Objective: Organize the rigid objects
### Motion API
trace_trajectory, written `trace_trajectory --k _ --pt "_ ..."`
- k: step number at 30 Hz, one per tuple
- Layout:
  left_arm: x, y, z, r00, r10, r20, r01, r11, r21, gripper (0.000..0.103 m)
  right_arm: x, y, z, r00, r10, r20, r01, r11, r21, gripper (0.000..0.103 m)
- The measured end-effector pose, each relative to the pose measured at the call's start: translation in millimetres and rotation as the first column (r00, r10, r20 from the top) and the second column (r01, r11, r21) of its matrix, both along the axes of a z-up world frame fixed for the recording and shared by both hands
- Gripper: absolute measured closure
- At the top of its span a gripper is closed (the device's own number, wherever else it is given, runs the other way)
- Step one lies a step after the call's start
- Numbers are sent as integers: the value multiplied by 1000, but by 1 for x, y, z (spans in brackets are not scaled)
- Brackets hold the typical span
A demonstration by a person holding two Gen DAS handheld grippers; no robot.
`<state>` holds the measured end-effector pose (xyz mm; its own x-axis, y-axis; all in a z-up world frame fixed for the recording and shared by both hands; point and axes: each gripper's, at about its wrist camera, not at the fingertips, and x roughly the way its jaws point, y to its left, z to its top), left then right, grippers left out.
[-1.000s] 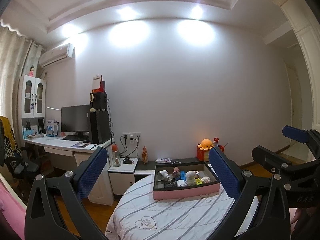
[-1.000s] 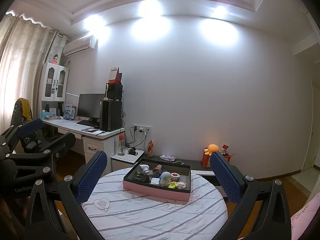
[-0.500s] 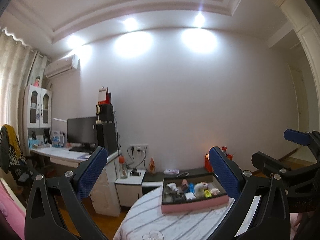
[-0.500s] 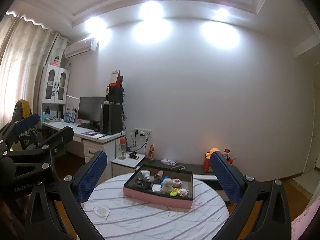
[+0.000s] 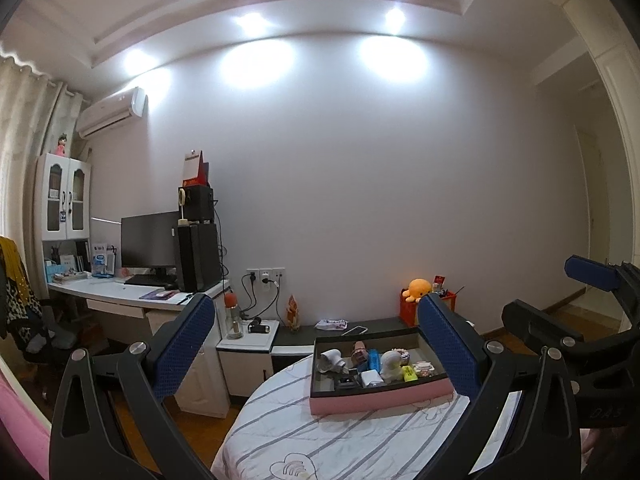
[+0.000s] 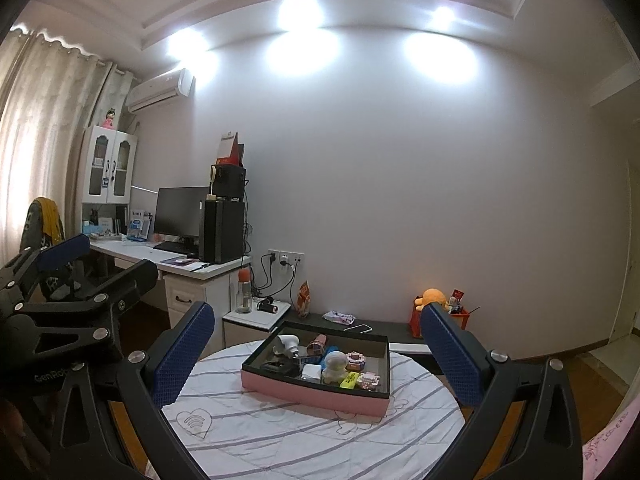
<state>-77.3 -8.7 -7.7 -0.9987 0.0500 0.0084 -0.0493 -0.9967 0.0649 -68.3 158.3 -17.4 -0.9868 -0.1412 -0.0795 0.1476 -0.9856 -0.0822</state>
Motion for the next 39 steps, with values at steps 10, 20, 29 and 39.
trace_trajectory --k 10,20,29,39 --pt "-11 6 -9 1000 -12 29 12 1000 -19 0 -6 4 -9 1000 -27 8 27 1000 10 0" --pt "-17 8 -13 998 -18 56 18 1000 -10 0 -12 6 -11 999 -39 34 39 999 10 0" --pt "-16 8 -12 999 2 42 -1 1000 -27 0 -17 5 -12 999 -31 36 31 999 8 0" --pt "-17 7 -14 999 2 48 -1 1000 -31 0 -15 2 -13 999 -33 43 33 999 12 0"
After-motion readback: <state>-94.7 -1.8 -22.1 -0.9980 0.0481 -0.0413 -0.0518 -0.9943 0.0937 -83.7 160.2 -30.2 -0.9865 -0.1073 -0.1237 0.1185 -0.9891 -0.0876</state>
